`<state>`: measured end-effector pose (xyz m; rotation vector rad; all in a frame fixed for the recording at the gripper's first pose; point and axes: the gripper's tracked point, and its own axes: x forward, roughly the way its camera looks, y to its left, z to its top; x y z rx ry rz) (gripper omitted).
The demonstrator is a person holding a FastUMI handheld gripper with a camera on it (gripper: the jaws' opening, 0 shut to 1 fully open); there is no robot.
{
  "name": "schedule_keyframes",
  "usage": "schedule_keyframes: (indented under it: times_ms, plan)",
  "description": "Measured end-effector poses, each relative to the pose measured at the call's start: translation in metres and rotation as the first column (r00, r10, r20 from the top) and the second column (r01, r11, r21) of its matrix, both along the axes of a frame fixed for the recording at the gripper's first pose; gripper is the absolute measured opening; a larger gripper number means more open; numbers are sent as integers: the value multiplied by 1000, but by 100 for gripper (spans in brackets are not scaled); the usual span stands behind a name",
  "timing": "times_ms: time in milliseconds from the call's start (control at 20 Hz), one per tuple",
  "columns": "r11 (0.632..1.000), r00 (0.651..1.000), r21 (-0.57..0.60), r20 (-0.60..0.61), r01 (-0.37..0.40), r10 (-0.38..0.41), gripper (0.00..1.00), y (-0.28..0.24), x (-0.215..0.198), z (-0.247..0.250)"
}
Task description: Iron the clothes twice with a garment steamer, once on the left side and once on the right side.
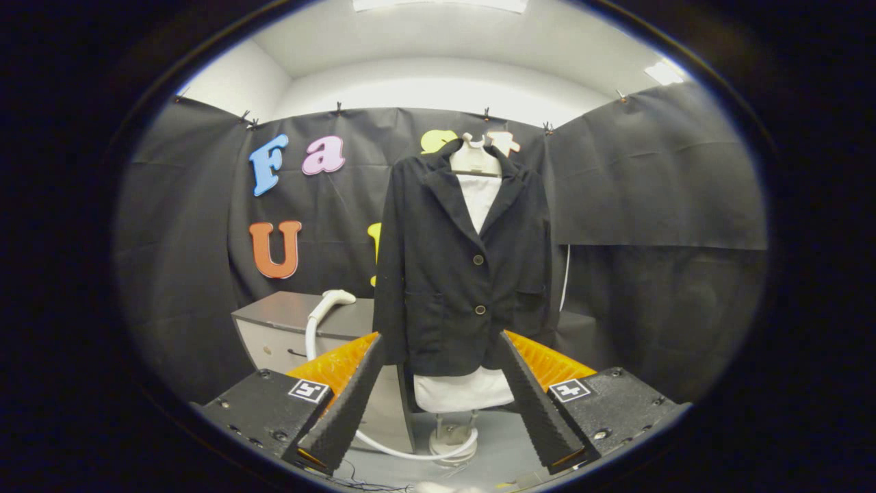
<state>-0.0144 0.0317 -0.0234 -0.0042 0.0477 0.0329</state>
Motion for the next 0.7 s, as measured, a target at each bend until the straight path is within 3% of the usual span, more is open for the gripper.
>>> schedule_keyframes:
  times_ms: [400, 700]
  plan:
    - [1000, 1000, 1, 0, -19, 19, 100, 29, 10, 8]
    - [998, 999, 31, -11, -46, 46, 100, 63, 47, 23]
